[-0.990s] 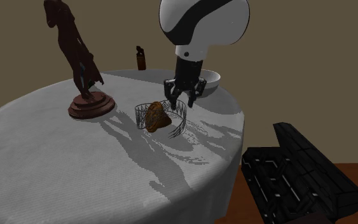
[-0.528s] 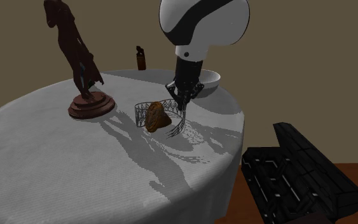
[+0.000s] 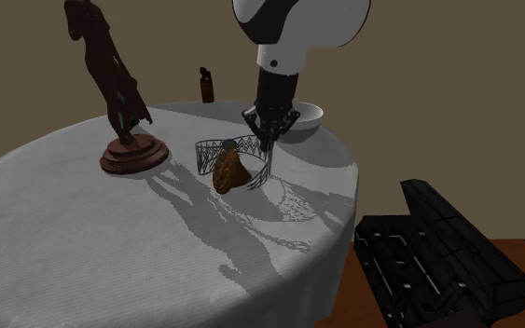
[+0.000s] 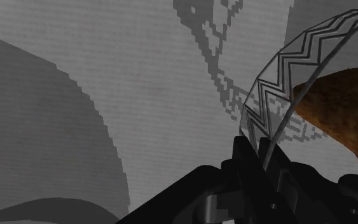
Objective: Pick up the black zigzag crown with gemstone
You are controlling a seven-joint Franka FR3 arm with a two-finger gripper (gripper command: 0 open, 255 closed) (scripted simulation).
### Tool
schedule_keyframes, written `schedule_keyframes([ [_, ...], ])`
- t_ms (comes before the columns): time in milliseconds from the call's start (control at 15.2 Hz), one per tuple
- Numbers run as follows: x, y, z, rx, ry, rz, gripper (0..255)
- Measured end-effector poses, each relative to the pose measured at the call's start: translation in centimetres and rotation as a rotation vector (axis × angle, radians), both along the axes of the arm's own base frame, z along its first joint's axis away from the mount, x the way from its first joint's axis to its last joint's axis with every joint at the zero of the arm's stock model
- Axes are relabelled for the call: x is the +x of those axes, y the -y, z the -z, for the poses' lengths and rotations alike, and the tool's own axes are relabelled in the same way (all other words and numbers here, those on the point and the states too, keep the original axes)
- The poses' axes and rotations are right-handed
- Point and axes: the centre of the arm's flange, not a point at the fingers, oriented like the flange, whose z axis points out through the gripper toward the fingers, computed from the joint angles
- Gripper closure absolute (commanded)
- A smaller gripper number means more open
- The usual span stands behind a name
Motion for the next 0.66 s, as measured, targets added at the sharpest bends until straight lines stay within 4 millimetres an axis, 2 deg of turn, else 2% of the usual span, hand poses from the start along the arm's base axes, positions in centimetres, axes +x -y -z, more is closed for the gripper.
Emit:
schedule_keyframes([
  [660,-0.1,-0.1,-5.0,0.0,0.0,0.0,255],
])
